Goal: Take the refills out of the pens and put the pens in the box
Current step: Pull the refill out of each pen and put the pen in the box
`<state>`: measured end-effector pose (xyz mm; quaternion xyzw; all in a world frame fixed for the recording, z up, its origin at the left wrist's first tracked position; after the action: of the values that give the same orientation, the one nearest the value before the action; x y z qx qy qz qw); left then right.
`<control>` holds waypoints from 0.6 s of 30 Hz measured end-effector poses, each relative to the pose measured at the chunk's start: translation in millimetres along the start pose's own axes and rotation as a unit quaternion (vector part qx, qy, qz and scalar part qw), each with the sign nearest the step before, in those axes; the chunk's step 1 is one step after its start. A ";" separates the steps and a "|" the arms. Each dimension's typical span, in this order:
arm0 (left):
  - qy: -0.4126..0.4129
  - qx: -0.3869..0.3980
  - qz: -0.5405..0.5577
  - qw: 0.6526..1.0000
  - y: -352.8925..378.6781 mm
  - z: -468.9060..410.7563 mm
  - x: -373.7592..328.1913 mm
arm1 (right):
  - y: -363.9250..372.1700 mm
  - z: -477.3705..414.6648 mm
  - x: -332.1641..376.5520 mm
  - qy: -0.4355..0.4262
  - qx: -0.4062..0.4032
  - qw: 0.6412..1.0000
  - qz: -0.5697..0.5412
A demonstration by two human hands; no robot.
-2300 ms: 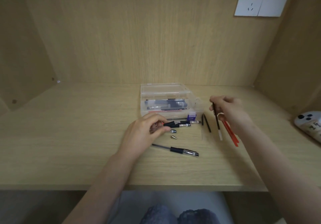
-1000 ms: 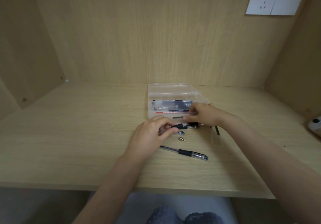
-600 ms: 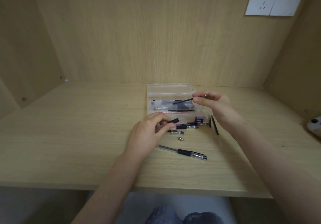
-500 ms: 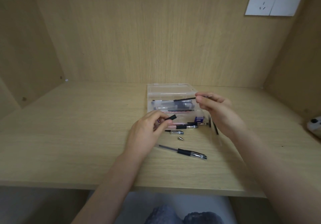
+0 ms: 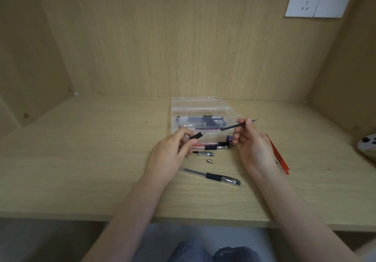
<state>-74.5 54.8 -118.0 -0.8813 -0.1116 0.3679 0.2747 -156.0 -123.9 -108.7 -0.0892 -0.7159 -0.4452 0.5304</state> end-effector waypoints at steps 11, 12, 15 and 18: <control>-0.004 0.005 0.028 1.000 0.3 -0.3 -1.1 | 0.1 0.1 -2.0 -0.052 -0.007 0.998 0.031; -0.008 0.003 0.031 0.999 0.5 -0.6 -0.7 | -0.5 -0.3 -2.6 -0.055 -0.007 0.998 0.033; -0.013 0.002 0.037 0.999 1.1 -0.4 0.8 | -2.0 -2.2 -3.4 -0.061 -0.010 0.998 0.021; -0.016 0.004 0.038 0.999 0.7 -0.2 0.4 | -3.4 -4.1 -2.9 -0.062 -0.013 0.998 -0.002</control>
<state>-74.0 54.3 -118.5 -0.8780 -0.0806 0.3922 0.2623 -154.1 -127.9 -112.8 -0.1219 -0.7416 -0.4496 0.4827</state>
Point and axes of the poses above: each hand's wrist, its own z-axis away from the middle knuckle, its own y-axis out of the palm, x = y × z, the point moved 1 cm from there along -z, towards the middle knuckle, and after that the axes turned 11 degrees about -x, right-handed, at the moved point
